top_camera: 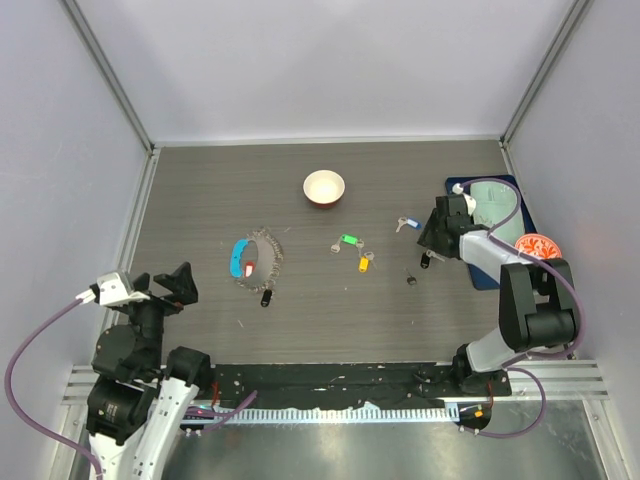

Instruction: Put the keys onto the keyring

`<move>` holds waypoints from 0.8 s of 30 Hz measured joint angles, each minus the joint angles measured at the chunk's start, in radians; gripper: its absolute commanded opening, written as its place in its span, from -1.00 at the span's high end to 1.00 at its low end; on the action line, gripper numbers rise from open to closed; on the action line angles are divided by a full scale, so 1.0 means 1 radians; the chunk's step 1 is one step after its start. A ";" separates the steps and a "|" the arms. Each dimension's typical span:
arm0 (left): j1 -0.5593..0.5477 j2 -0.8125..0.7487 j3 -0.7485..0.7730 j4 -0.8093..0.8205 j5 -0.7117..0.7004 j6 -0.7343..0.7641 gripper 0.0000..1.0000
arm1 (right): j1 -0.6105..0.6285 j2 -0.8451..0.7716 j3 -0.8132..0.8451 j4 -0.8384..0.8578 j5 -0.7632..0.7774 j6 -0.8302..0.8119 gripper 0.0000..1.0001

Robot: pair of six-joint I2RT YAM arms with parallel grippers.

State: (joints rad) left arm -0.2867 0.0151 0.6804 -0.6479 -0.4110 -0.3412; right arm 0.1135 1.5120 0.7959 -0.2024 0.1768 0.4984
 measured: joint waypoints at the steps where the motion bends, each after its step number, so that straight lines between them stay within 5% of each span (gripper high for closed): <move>1: 0.000 -0.003 0.000 0.000 0.002 0.002 -0.99 | 0.000 0.006 0.002 0.003 -0.006 -0.001 0.04; 15: 0.000 -0.005 0.000 0.001 0.012 0.010 -0.99 | -0.003 0.053 0.012 0.022 -0.082 -0.024 0.27; 24: 0.000 -0.005 0.000 0.001 0.020 0.010 -0.99 | -0.003 0.053 0.012 0.021 -0.084 -0.027 0.21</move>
State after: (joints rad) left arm -0.2867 0.0101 0.6800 -0.6472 -0.3912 -0.3313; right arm 0.1108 1.5650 0.8082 -0.1810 0.0925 0.4713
